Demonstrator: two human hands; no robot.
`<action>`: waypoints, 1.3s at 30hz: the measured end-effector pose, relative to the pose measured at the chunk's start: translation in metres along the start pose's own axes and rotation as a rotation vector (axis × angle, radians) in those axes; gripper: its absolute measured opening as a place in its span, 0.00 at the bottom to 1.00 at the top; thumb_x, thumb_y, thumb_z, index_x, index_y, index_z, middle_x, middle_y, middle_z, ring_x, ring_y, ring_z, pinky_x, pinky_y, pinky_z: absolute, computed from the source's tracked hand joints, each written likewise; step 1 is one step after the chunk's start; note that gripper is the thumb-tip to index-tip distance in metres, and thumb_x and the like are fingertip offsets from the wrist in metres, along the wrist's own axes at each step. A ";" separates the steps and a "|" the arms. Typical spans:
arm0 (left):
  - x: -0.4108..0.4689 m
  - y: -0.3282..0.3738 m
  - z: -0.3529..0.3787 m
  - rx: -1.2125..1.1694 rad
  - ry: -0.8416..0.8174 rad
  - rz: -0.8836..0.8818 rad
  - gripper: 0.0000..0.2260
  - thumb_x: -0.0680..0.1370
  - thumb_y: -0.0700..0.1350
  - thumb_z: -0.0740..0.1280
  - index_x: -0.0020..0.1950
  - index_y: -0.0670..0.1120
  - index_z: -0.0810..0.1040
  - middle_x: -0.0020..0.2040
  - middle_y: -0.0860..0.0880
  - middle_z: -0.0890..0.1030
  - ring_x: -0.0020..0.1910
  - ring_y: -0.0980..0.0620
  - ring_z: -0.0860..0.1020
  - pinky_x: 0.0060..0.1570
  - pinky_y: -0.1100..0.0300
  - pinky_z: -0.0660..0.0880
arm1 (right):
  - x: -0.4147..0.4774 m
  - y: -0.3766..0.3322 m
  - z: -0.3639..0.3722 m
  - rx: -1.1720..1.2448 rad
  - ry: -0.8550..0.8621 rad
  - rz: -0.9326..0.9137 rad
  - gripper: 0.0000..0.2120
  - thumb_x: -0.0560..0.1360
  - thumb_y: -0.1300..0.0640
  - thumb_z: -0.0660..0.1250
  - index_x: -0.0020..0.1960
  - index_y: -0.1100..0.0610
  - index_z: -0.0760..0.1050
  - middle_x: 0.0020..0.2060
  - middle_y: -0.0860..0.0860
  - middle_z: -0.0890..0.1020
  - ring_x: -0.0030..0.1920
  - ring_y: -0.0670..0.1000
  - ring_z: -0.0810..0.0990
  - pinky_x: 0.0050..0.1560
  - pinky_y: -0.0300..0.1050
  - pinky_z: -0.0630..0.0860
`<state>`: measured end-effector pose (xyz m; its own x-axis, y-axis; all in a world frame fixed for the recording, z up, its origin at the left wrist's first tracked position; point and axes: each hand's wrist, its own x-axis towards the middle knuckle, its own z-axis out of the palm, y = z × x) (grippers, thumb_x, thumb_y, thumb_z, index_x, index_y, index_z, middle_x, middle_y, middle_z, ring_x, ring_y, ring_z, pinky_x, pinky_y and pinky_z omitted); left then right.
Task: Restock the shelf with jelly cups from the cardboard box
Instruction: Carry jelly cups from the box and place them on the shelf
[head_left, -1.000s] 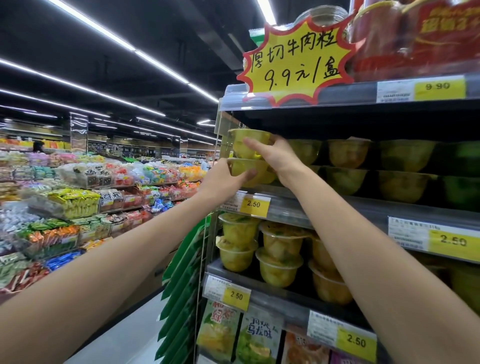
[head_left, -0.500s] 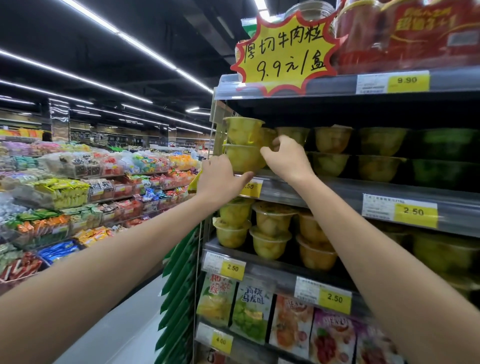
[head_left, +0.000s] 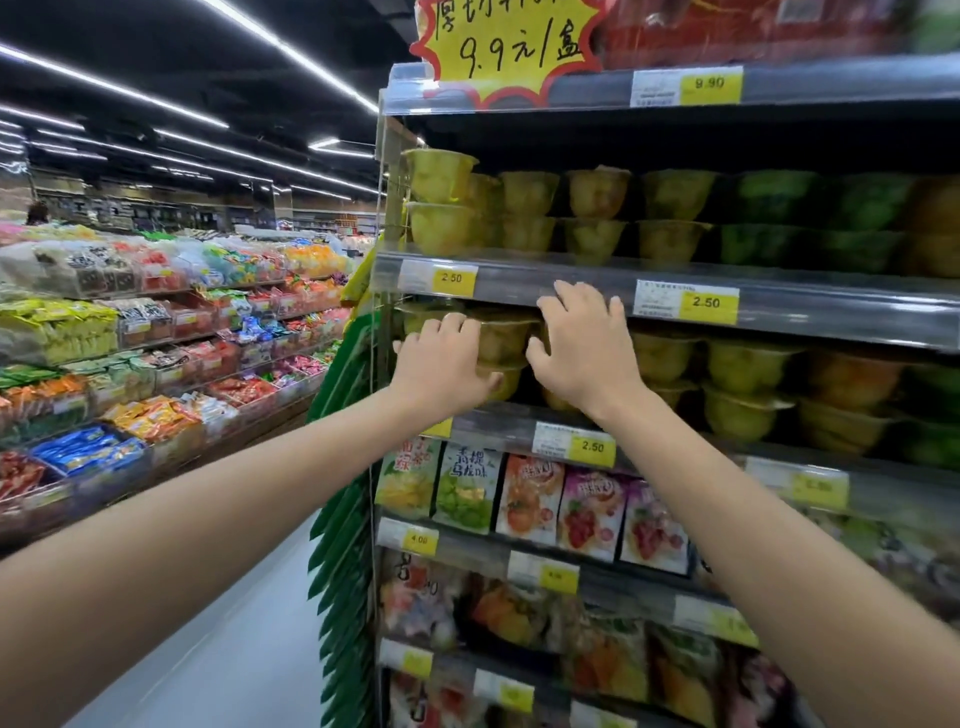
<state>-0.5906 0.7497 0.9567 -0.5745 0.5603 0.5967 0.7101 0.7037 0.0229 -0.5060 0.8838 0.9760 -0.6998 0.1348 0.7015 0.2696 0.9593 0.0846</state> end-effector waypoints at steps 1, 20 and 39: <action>-0.008 0.004 0.001 0.018 -0.021 0.008 0.28 0.75 0.59 0.65 0.68 0.43 0.68 0.67 0.44 0.70 0.65 0.41 0.70 0.60 0.48 0.70 | -0.012 0.001 -0.001 -0.002 -0.024 -0.006 0.21 0.77 0.51 0.60 0.68 0.58 0.69 0.71 0.56 0.68 0.72 0.57 0.62 0.72 0.61 0.55; -0.271 0.064 -0.003 0.058 -0.422 0.001 0.27 0.76 0.61 0.63 0.68 0.45 0.68 0.61 0.47 0.76 0.58 0.45 0.76 0.47 0.54 0.71 | -0.259 -0.032 -0.025 0.168 -0.647 -0.145 0.25 0.80 0.46 0.58 0.73 0.56 0.64 0.61 0.53 0.77 0.58 0.56 0.76 0.46 0.47 0.74; -0.642 -0.087 -0.017 0.021 -0.733 -0.721 0.27 0.77 0.57 0.64 0.72 0.46 0.65 0.68 0.47 0.73 0.65 0.45 0.72 0.59 0.51 0.71 | -0.458 -0.330 0.044 0.419 -1.088 -0.639 0.24 0.77 0.47 0.60 0.72 0.52 0.65 0.64 0.52 0.77 0.65 0.55 0.73 0.60 0.50 0.70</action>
<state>-0.2767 0.3219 0.5855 -0.9737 0.1251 -0.1903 0.0943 0.9821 0.1632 -0.3036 0.5168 0.5957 -0.8481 -0.4250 -0.3163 -0.3881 0.9048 -0.1751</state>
